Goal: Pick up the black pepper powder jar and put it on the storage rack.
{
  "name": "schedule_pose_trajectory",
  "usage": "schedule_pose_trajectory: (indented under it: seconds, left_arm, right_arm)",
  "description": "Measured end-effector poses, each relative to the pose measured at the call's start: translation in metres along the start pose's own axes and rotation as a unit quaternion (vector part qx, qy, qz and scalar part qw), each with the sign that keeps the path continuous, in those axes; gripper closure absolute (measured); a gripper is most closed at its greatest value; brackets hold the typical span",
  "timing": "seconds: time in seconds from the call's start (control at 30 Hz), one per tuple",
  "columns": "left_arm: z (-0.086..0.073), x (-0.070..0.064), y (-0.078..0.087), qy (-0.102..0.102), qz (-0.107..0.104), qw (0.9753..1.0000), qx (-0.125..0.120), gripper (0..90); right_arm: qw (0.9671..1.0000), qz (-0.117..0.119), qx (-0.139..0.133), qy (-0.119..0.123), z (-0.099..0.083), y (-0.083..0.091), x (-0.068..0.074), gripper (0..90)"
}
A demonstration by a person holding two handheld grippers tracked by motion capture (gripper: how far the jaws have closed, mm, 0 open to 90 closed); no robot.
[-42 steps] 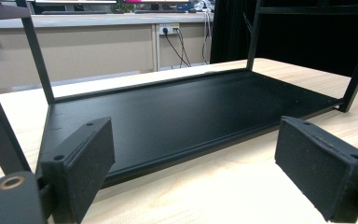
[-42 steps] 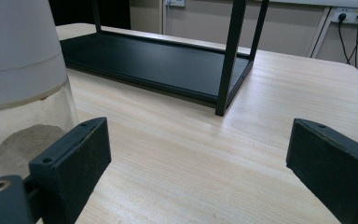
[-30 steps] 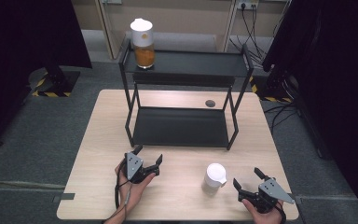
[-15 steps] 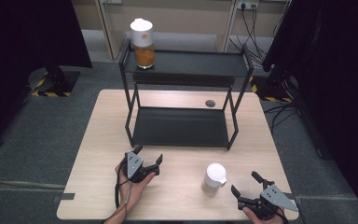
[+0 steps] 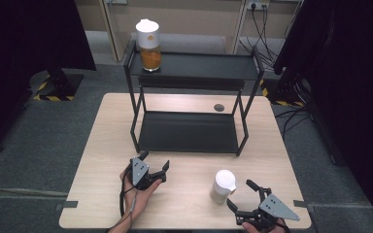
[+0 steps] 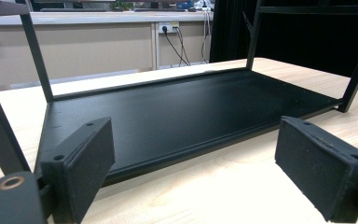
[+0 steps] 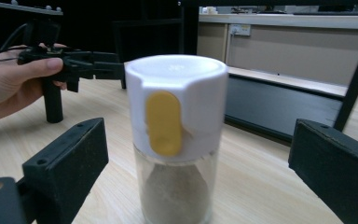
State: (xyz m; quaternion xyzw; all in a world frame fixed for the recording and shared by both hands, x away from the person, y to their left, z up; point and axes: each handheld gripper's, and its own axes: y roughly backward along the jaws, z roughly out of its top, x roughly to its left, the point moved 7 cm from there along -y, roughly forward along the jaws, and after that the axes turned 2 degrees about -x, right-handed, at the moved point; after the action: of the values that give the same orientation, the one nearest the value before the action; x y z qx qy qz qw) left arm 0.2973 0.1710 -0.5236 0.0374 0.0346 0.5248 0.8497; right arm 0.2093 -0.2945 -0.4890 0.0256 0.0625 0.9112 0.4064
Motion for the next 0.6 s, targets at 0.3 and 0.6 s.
schedule_pose_trajectory:
  seconds: [0.3, 0.6]
  left_arm:
    - [0.000, 0.001, 0.000, 0.003, -0.001, 1.0000, 0.002, 11.4]
    - [0.000, 0.001, 0.000, 0.003, -0.002, 1.0000, 0.002, 11.4]
  right_arm:
    - [0.9999, 0.005, 0.006, 0.015, 0.011, -0.020, 0.004, 9.8]
    - [0.9993, 0.011, 0.017, 0.031, 0.015, -0.035, 0.007, 19.3]
